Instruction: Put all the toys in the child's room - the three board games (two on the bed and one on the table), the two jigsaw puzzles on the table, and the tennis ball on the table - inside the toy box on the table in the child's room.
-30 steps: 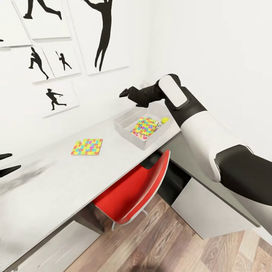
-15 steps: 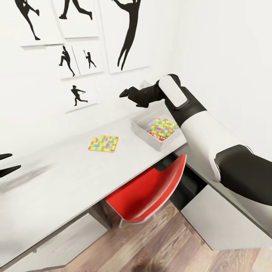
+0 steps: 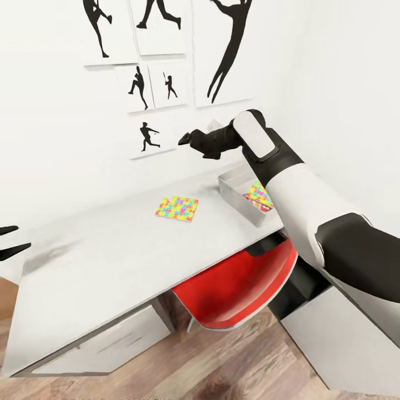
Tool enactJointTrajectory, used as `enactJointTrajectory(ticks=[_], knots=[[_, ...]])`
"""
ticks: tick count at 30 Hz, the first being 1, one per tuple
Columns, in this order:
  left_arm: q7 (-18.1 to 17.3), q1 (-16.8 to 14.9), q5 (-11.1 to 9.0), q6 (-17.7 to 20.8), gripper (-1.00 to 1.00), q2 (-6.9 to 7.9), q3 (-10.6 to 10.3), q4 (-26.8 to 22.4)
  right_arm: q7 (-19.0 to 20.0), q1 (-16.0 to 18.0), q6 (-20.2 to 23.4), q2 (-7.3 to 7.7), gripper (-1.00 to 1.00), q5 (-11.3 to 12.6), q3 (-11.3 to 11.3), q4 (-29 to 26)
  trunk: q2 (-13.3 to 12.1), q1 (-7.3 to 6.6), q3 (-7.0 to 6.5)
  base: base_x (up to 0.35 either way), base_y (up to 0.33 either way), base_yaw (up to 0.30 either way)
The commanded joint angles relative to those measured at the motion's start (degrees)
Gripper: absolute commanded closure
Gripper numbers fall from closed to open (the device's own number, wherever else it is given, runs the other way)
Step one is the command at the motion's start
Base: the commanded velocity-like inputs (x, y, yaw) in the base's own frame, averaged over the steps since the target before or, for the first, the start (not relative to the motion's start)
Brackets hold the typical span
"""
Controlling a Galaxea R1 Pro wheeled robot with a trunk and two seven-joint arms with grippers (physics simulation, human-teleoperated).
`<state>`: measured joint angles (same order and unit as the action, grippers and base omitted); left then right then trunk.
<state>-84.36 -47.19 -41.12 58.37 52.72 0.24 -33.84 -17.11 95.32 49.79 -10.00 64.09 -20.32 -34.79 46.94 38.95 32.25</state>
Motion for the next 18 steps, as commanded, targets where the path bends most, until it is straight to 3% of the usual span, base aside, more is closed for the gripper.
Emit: enactJointTrajectory(ticks=[1, 9, 18], knots=[[-0.2, 0.0, 0.0, 0.6, -1.00, 0.02, -0.1, 0.0, -1.4, 0.0, 0.0, 0.00, -1.00, 0.5, -0.1, 0.0, 0.0, 0.01, 0.06, 0.000, 0.000, 0.204], [-0.1, -0.1, 0.0, 0.6, -1.00, -0.06, -0.1, 0.0, -6.1, 0.0, 0.0, 0.00, -1.00, 0.6, -0.1, 0.1, 0.0, 0.01, -0.18, 0.000, 0.000, 0.187], [-0.1, -0.1, 0.0, 0.6, -1.00, -0.01, -0.1, 0.0, -8.8, 0.0, 0.0, 0.00, -1.00, 0.6, -0.1, 0.1, 0.0, 0.01, -0.26, 0.000, 0.000, 0.037]])
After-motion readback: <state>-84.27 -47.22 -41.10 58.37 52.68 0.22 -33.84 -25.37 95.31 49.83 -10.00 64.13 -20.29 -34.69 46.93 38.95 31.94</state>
